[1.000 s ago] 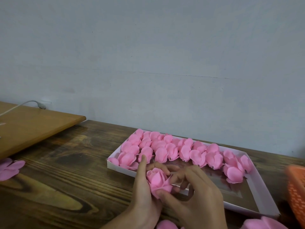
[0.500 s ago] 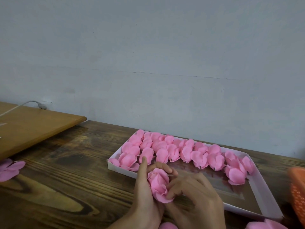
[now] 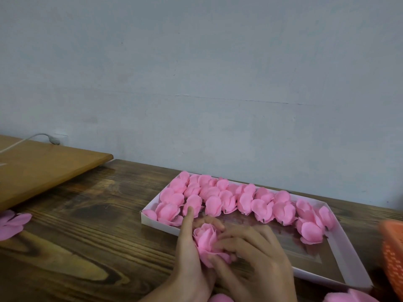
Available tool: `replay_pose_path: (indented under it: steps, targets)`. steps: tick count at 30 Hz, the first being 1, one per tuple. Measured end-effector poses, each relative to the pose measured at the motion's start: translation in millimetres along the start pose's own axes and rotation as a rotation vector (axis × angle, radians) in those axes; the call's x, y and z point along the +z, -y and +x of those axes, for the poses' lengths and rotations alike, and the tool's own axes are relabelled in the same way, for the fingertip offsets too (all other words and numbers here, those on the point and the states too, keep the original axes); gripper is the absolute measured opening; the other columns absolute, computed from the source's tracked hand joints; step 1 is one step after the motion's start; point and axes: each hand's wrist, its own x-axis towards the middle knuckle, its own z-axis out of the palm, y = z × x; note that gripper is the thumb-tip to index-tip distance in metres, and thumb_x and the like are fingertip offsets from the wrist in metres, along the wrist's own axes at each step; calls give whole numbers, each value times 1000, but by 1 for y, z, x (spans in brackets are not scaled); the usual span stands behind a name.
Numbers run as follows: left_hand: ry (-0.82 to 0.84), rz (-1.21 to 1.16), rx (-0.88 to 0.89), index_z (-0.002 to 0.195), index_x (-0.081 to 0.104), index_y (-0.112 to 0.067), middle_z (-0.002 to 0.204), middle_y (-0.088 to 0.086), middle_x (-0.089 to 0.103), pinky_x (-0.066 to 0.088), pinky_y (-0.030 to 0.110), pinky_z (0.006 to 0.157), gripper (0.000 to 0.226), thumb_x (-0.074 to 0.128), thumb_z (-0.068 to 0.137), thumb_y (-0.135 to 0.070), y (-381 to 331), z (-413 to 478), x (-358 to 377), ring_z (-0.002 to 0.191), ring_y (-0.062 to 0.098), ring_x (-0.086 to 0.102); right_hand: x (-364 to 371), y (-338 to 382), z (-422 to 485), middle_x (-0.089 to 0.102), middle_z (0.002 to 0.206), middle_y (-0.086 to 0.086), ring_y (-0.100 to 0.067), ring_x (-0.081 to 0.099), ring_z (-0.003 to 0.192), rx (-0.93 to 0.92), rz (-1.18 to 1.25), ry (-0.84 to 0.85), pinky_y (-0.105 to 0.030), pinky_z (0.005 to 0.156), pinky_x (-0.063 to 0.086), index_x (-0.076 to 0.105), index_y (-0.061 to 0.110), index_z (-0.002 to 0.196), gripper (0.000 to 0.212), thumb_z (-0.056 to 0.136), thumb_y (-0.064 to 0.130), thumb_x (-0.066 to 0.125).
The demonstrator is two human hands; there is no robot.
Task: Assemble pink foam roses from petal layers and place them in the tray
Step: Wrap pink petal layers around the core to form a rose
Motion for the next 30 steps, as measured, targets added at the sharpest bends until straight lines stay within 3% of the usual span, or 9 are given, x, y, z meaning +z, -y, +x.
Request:
replay_pose_path:
  steps: [6, 10, 13, 15, 18, 21, 25, 28, 30]
  targets:
    - [3, 78, 15, 59, 66, -4, 58, 20, 62, 53, 31, 45, 59, 64, 73, -62, -2, 0, -1, 45, 29, 62, 1, 0, -3, 69, 81, 27, -7, 53, 83, 20, -23, 41, -14, 69, 48, 77, 34, 76, 7, 76, 38, 72]
    - [54, 24, -48, 59, 67, -7, 59, 16, 62, 52, 31, 46, 59, 66, 77, -63, -2, -2, -1, 47, 28, 62, 1, -6, -2, 72, 89, 22, -15, 56, 78, -26, -25, 37, -15, 76, 45, 77, 29, 73, 6, 76, 33, 80]
    - [122, -43, -113, 59, 69, -11, 69, 15, 70, 57, 31, 55, 55, 71, 83, -61, 0, -2, -1, 61, 29, 72, 1, -8, -1, 65, 91, 17, -14, 53, 84, -9, -20, 65, -8, 80, 36, 76, 34, 70, 6, 69, 37, 82]
    - [151, -34, -122, 64, 72, -12, 80, 12, 73, 57, 28, 61, 47, 80, 79, -56, 3, -2, -2, 69, 27, 74, 0, -8, 0, 59, 93, 13, -11, 51, 90, 13, -29, 103, -11, 78, 36, 75, 36, 69, 9, 64, 38, 83]
    - [210, -51, -138, 68, 77, -11, 75, 5, 73, 59, 28, 62, 36, 88, 73, -45, 5, -3, -2, 68, 21, 74, -5, -6, 7, 59, 100, 12, -5, 47, 98, -8, -51, 171, -17, 80, 38, 73, 39, 68, 4, 65, 42, 75]
    - [201, -123, -170, 69, 75, -9, 71, 6, 67, 60, 30, 59, 47, 106, 44, -34, 4, -4, 0, 65, 23, 73, -12, -4, 18, 68, 105, 20, -6, 56, 99, -44, -33, 260, -20, 81, 47, 74, 39, 67, 3, 67, 41, 73]
    - [339, -20, -113, 68, 77, -9, 63, 8, 64, 57, 29, 56, 45, 98, 60, -47, -2, -4, -1, 61, 20, 70, -21, -5, 29, 72, 99, 31, -5, 58, 89, -17, -22, 387, -3, 82, 39, 73, 37, 68, 22, 59, 27, 92]
    - [506, 270, -66, 112, 79, -14, 91, 3, 70, 51, 25, 58, 47, 81, 84, -52, -15, -7, 1, 76, 12, 68, -31, -9, 36, 72, 92, 32, -2, 56, 92, 58, 3, 455, -6, 81, 40, 73, 36, 69, 29, 58, 22, 97]
    - [650, 418, -24, 141, 60, -13, 100, 5, 59, 48, 21, 61, 49, 71, 95, -23, -19, -7, 0, 76, 10, 57, -37, -14, 41, 72, 91, 31, 0, 54, 99, 146, 68, 511, -12, 81, 41, 75, 36, 75, 22, 66, 27, 93]
